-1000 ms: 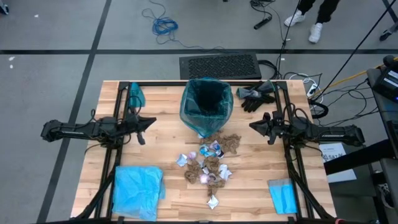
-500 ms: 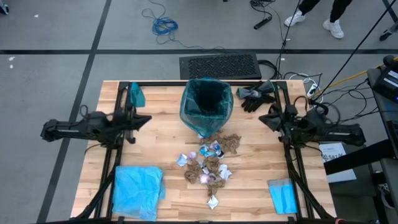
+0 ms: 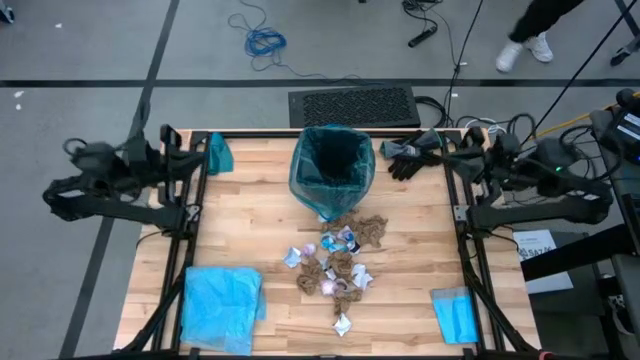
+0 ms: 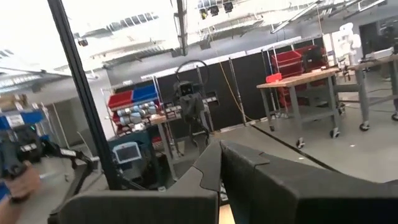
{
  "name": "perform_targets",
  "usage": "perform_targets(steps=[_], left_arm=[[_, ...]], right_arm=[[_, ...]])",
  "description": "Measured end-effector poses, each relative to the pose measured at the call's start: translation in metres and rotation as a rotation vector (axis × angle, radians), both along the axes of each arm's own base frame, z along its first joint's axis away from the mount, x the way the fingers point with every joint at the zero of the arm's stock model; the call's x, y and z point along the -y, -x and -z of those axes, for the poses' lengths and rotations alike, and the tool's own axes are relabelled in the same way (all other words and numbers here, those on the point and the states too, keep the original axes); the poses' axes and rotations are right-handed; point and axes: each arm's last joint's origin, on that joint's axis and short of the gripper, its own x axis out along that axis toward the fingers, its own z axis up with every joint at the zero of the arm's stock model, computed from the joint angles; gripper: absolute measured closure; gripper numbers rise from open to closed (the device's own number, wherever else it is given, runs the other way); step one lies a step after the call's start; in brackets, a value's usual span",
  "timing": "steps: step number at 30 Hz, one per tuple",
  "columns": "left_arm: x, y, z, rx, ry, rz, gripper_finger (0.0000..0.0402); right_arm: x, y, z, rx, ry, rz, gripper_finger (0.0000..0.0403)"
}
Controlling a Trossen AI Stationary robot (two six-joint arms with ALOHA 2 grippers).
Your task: Place trash/remove bag and relplace
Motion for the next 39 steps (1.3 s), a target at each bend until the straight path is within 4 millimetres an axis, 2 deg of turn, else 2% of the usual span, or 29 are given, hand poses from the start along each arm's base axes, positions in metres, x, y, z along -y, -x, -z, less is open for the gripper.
perform_targets(steps=[6, 10, 13, 16, 27, 32, 34, 39], left_arm=[[0.000, -0.016, -0.055, -0.170, -0.055, -0.019, 0.0401], [0.000, -0.030, -0.070, -0.354, -0.068, -0.057, 0.0401], [0.000, -0.037, -0.072, -0.461, -0.076, -0.058, 0.0401], [0.000, -0.041, -0.072, -0.498, -0.079, -0.056, 0.0401], [0.000, -0.041, -0.070, -0.510, -0.071, -0.054, 0.0401], [0.000, -0.040, -0.069, -0.527, -0.063, -0.052, 0.0401], [0.000, -0.040, -0.067, -0.543, -0.067, -0.051, 0.0401], [0.000, -0.051, -0.069, -0.567, -0.084, -0.067, 0.0401]], right_arm=[[0.001, -0.015, -0.049, -0.149, 0.039, 0.020, 0.0403], [0.002, -0.030, -0.058, -0.314, 0.035, 0.035, 0.0403], [0.002, -0.042, -0.053, -0.427, 0.030, 0.029, 0.0403], [0.002, -0.052, -0.045, -0.514, 0.025, 0.024, 0.0403], [0.002, -0.055, -0.040, -0.561, -0.025, 0.026, 0.0403], [0.002, -0.060, -0.032, -0.638, -0.050, 0.019, 0.0403], [0.003, -0.059, -0.037, -0.682, -0.060, 0.007, 0.0403], [0.008, -0.057, -0.077, -0.753, -0.079, 0.054, 0.0403]])
